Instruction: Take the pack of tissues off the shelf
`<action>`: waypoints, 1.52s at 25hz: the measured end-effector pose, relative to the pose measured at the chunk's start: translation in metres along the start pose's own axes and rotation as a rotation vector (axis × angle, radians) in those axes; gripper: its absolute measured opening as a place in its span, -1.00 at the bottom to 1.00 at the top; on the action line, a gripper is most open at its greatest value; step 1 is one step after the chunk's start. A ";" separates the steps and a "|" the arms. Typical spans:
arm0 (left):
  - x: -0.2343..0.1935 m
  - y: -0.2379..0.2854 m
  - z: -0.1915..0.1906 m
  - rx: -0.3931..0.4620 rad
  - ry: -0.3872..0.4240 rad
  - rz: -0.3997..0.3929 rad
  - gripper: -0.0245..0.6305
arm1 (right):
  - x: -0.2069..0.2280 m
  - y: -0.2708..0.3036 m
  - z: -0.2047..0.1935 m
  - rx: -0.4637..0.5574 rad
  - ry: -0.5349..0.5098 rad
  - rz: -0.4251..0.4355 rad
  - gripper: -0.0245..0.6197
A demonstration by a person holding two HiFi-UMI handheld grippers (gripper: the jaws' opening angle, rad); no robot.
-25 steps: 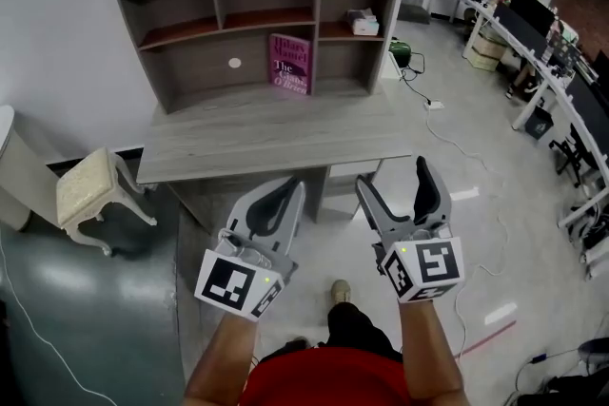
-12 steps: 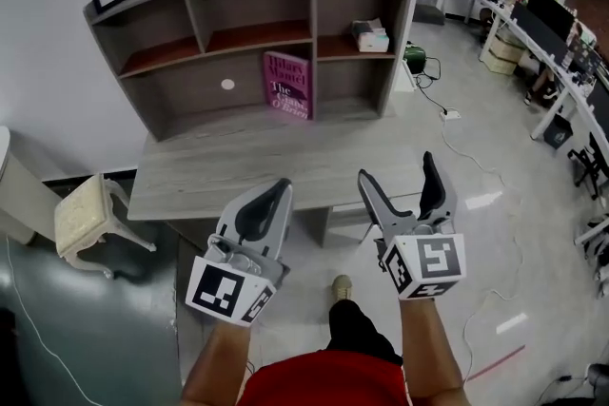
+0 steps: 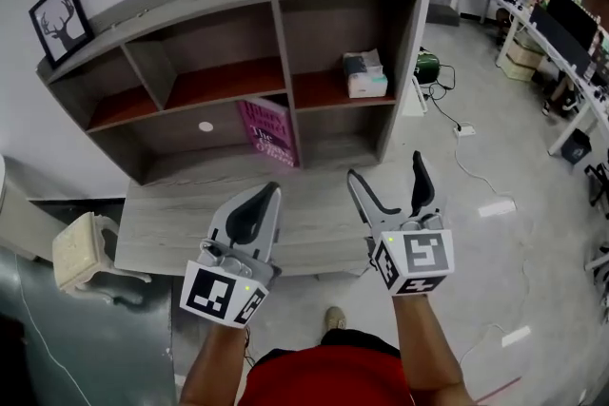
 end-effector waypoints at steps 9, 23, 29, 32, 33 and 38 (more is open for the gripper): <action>-0.032 0.086 -0.018 -0.018 -0.007 0.004 -0.90 | 0.046 0.103 -0.007 -0.055 -0.002 0.005 0.51; -0.076 0.145 -0.032 -0.021 -0.042 -0.104 -0.90 | 0.075 0.207 -0.028 -0.189 -0.004 -0.093 0.61; -0.090 0.152 -0.041 -0.038 -0.055 -0.114 -0.90 | 0.081 0.234 -0.036 -0.228 0.008 -0.112 0.65; -0.096 0.154 -0.042 -0.041 -0.057 -0.116 -0.90 | 0.082 0.242 -0.039 -0.240 0.012 -0.124 0.66; -0.098 0.153 -0.043 -0.044 -0.057 -0.116 -0.90 | 0.082 0.245 -0.040 -0.244 0.013 -0.128 0.66; -0.105 0.152 -0.046 -0.054 -0.057 -0.114 -0.90 | 0.082 0.256 -0.045 -0.258 -0.001 -0.141 0.65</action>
Point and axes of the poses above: the fingertips, and each gripper's own axes: y forward along the fingers, x to its right, z out of its top, the point moved 7 cm from there along -y, backward along the fingers, and after that the axes turned 6 degrees about -x, right-handed, at the moved point
